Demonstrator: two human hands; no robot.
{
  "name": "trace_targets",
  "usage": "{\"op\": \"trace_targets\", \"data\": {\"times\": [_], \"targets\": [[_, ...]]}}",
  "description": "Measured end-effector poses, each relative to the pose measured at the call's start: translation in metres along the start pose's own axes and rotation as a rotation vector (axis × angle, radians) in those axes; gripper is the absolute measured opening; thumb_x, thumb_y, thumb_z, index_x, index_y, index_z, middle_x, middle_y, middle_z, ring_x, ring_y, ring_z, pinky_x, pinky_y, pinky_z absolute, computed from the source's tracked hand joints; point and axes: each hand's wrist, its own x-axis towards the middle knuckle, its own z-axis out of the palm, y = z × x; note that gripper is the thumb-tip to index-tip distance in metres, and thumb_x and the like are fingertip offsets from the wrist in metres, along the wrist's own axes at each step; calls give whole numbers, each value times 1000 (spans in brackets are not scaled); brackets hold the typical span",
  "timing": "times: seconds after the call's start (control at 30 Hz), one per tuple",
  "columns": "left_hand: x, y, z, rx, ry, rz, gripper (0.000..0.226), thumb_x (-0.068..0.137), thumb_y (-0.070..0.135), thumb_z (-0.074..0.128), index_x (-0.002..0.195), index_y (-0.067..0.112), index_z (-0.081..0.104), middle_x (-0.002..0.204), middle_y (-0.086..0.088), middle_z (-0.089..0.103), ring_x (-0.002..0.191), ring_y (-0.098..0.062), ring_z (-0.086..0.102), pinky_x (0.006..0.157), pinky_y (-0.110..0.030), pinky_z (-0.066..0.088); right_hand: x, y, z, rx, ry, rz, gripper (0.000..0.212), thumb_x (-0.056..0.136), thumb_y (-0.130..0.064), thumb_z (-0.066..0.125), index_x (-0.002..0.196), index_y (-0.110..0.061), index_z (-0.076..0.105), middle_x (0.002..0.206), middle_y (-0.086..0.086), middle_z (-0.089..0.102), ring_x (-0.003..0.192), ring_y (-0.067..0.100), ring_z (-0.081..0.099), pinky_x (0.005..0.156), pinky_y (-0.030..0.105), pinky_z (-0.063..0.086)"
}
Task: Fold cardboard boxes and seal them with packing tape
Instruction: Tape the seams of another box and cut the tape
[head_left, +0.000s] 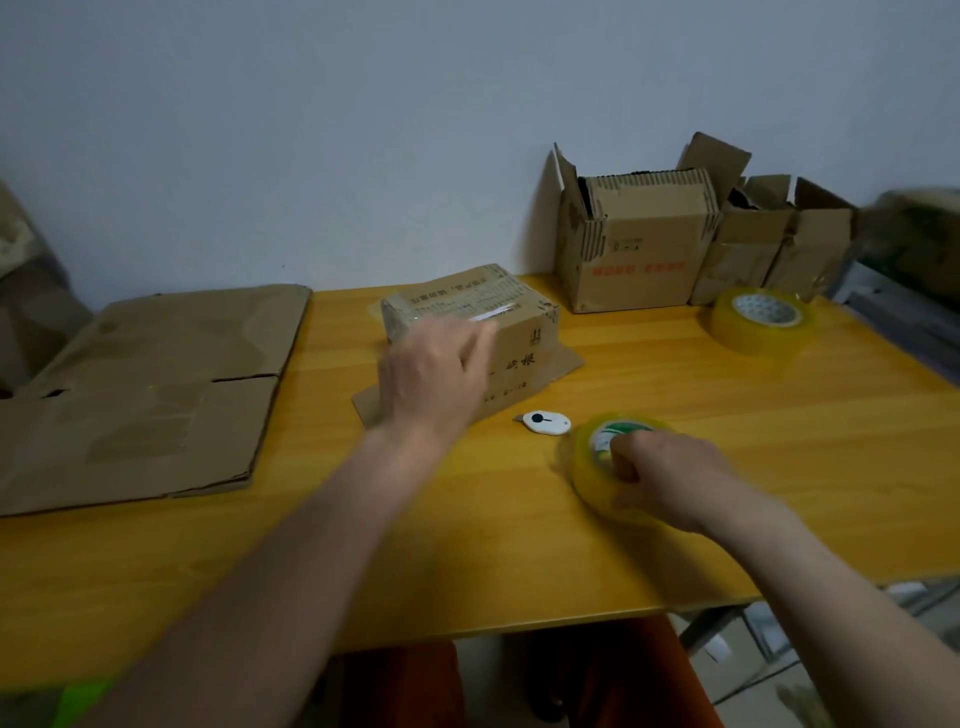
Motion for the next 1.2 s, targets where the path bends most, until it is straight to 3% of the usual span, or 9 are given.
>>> {"op": "trace_targets", "data": {"times": [0.1,0.17,0.33,0.53,0.67,0.8,0.97,1.1,1.2], "targets": [[55,-31,4,95,-343,-242,42,101,44,38,121,20,66,132,-3,56,123,-20,46,92,-35,40,5,-3,3,183,78,70,31,86,-42,65,108,-26,51,111,-3,59,103,20,57,72,29,41],[73,-54,12,154,-508,-309,51,101,50,31,131,18,58,144,-6,45,134,-23,36,106,-41,33,10,-10,3,379,252,80,48,87,-50,61,123,-23,47,118,-3,59,106,19,57,78,31,47],[82,-89,27,112,-645,-339,58,99,57,24,112,19,65,108,-9,64,98,-27,58,79,-37,48,31,-41,-10,947,294,-93,66,89,-46,57,145,-22,30,146,-4,42,128,13,46,104,39,44],[56,-92,7,141,-621,-292,51,98,56,31,121,25,65,122,-4,63,107,-26,56,83,-39,49,77,-69,-35,1335,240,-94,79,89,-55,53,152,-21,17,152,0,32,133,15,37,110,39,34],[22,-78,-33,195,-580,-309,55,97,58,29,126,23,60,116,-7,54,103,-25,54,84,-37,46,103,-72,-44,1425,113,-114,95,73,-76,53,146,-19,33,146,1,43,129,22,46,109,45,37],[-9,-77,-64,71,-391,-280,58,93,59,29,89,17,69,90,-2,60,89,-20,55,72,-33,43,108,-76,-55,1271,1,-163,73,90,-64,43,141,-12,43,141,5,49,127,23,48,111,42,34],[-35,-86,-47,-196,-490,-261,60,95,54,20,137,25,53,152,10,33,143,-5,14,111,-26,12,111,-94,-69,1160,56,-188,66,96,-59,33,142,-14,42,146,0,42,131,14,41,106,31,29],[-52,-84,-36,-392,-491,-315,68,89,65,11,145,35,35,155,22,14,142,9,-11,116,-30,-2,116,-98,-51,1432,-95,-174,56,92,-66,30,120,-27,59,121,-10,63,93,-1,63,77,19,49],[-53,-84,-33,-464,-477,-358,73,87,73,10,145,37,34,155,25,12,142,9,-13,119,-37,-2,116,-91,-28,1560,-63,-190,63,91,-69,26,129,-29,57,130,-6,60,111,10,61,96,33,48]]}}
